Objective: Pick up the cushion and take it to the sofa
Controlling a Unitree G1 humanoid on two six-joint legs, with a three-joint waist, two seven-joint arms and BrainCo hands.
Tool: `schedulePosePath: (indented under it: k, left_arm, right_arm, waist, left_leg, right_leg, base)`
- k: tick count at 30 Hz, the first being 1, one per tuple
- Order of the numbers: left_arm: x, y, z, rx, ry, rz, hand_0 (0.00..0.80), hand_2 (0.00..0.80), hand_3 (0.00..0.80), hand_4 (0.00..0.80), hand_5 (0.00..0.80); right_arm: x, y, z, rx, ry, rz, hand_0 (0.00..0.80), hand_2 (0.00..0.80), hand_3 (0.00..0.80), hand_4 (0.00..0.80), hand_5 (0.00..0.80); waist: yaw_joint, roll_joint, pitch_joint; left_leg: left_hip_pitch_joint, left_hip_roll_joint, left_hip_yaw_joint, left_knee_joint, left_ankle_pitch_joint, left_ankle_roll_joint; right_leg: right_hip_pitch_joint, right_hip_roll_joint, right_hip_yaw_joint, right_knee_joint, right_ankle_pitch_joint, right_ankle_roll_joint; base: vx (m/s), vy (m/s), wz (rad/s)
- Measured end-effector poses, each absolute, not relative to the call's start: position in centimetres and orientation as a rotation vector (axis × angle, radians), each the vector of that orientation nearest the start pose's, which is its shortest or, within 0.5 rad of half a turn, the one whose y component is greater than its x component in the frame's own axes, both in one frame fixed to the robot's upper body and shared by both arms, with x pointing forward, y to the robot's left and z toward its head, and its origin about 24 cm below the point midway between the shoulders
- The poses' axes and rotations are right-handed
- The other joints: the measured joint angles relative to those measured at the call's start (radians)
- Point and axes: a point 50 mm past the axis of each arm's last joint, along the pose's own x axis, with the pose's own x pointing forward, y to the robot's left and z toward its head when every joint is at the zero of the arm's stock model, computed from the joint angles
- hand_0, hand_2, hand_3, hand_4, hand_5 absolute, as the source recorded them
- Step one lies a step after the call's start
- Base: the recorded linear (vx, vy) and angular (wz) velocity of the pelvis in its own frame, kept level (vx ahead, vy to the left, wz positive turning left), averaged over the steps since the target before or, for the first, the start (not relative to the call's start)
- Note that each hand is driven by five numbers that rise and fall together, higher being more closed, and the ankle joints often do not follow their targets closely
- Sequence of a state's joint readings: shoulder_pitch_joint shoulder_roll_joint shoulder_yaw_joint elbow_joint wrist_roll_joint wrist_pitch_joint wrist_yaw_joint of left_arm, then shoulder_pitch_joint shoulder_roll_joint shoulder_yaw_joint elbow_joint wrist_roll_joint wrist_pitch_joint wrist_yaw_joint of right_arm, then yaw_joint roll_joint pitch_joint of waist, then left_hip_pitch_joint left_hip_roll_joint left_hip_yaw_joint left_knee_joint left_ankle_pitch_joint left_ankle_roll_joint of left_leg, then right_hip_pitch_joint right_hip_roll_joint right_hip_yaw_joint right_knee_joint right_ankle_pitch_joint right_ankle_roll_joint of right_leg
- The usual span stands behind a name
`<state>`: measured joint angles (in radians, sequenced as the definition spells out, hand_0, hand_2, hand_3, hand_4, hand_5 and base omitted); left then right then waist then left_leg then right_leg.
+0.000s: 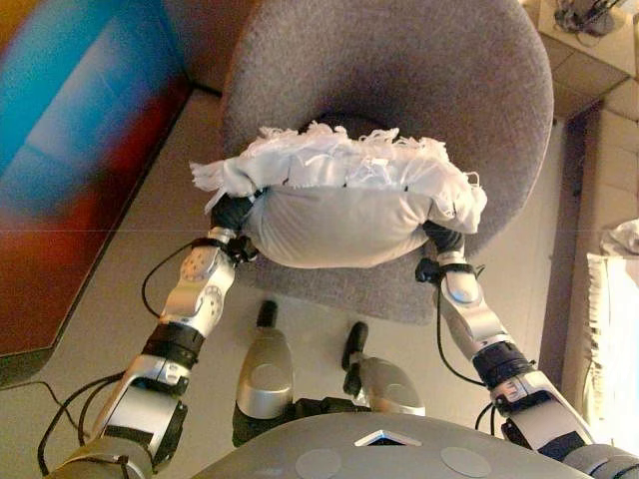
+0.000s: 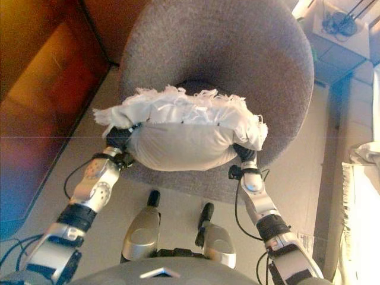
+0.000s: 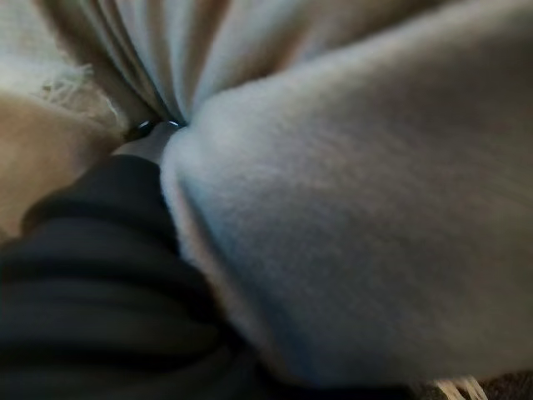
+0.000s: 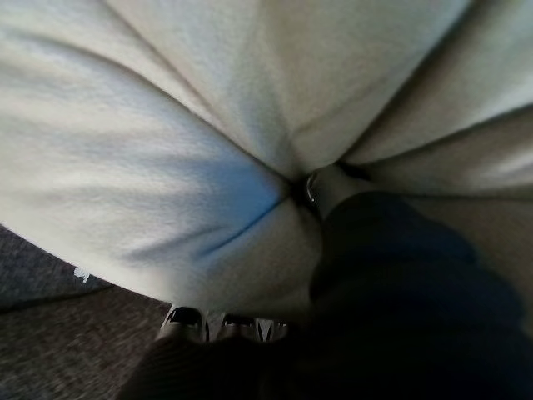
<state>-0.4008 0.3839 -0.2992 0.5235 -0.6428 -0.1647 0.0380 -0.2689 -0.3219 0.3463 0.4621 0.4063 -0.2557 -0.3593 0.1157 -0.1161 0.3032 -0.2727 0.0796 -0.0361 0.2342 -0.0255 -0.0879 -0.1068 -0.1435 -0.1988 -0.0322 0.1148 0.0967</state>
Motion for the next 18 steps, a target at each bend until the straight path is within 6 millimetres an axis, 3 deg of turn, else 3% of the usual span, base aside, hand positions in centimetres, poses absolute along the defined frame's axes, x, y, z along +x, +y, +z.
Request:
schedulePosePath:
  k: [3,7,11,12,13,14,15,17,18]
  left_arm:
    - [34.5,18.4,5.4,-0.121,0.063,-0.026,0.800,0.800,0.800,0.800,0.800]
    - [37.5,17.2,9.1,-0.117,-0.022,-0.004,0.800,0.800,0.800,0.800,0.800]
    - [39.5,16.0,12.4,-0.133,-0.090,0.024,0.800,0.800,0.800,0.800,0.800]
    - [39.9,15.9,13.2,-0.139,-0.105,0.032,0.762,0.762,0.762,0.762,0.762]
    - [40.3,15.7,14.2,-0.136,-0.121,0.037,0.474,0.474,0.474,0.474,0.474]
    - [40.7,15.6,15.0,-0.128,-0.129,0.044,0.279,0.279,0.279,0.279,0.279]
    - [41.0,15.6,15.6,-0.126,-0.134,0.051,0.000,0.000,0.000,0.000,0.000]
    - [41.4,15.8,16.2,-0.124,-0.123,0.073,0.000,0.000,0.000,0.000,0.000]
    - [41.5,16.0,16.4,-0.117,-0.115,0.084,0.000,0.000,0.000,0.000,0.000]
  right_arm:
    - [32.0,-16.0,3.7,-0.023,0.033,-0.116,0.800,0.800,0.800,0.800,0.800]
    - [35.9,-16.1,6.9,0.022,0.022,-0.161,0.800,0.800,0.800,0.800,0.800]
    - [38.6,-16.4,10.2,0.040,-0.017,-0.168,0.800,0.800,0.800,0.800,0.800]
    - [39.0,-16.5,11.2,0.048,-0.037,-0.167,0.800,0.800,0.800,0.800,0.800]
    - [39.5,-16.5,12.3,0.063,-0.055,-0.164,0.800,0.800,0.800,0.800,0.800]
    - [40.0,-16.4,13.2,0.083,-0.069,-0.165,0.800,0.800,0.800,0.800,0.800]
    - [40.3,-16.3,14.1,0.104,-0.081,-0.163,0.800,0.800,0.800,0.800,0.800]
    - [40.9,-16.0,15.2,0.155,-0.068,-0.151,0.800,0.800,0.800,0.800,0.800]
    - [41.2,-15.9,15.6,0.175,-0.055,-0.140,0.176,0.176,0.176,0.176,0.176]
  waist:
    - [-0.022,0.000,0.011]
    - [-0.056,0.031,0.052]
    - [-0.075,0.048,0.078]
    - [-0.077,0.052,0.083]
    - [-0.079,0.058,0.097]
    - [-0.081,0.063,0.115]
    - [-0.084,0.066,0.127]
    - [-0.095,0.069,0.132]
    - [-0.103,0.069,0.132]
  left_leg:
    - [-0.060,-0.003,0.041,0.003,0.017,0.011]
    - [-0.116,-0.013,0.064,0.015,0.026,0.023]
    - [-0.170,-0.015,0.086,0.024,0.032,0.030]
    - [-0.186,-0.017,0.090,0.024,0.037,0.032]
    - [-0.194,-0.019,0.092,0.024,0.040,0.033]
    - [-0.195,-0.020,0.094,0.024,0.041,0.034]
    - [-0.198,-0.022,0.099,0.024,0.041,0.035]
    - [-0.213,-0.028,0.106,0.022,0.045,0.040]
    - [-0.220,-0.030,0.112,0.021,0.047,0.043]
  right_leg:
    - [-0.074,-0.019,0.002,-0.014,0.041,0.001]
    - [-0.137,-0.034,0.004,-0.012,0.068,0.004]
    - [-0.215,-0.042,0.030,0.014,0.074,0.006]
    - [-0.237,-0.044,0.038,0.022,0.077,0.006]
    - [-0.252,-0.046,0.041,0.032,0.077,0.006]
    - [-0.261,-0.049,0.045,0.043,0.077,0.006]
    - [-0.274,-0.051,0.053,0.052,0.077,0.006]
    - [-0.294,-0.059,0.054,0.059,0.077,0.007]
    - [-0.307,-0.064,0.056,0.067,0.077,0.007]
  base:
    - [-0.160,0.083,-0.32]
    - [-0.108,0.119,-0.16]
    - [-0.079,0.080,-0.15]
    - [-0.032,0.097,-0.12]
    - [-0.008,0.096,-0.09]
    - [0.015,0.083,-0.12]
    - [0.007,0.084,-0.13]
    - [-0.016,0.089,-0.06]
    - [-0.025,0.100,-0.03]
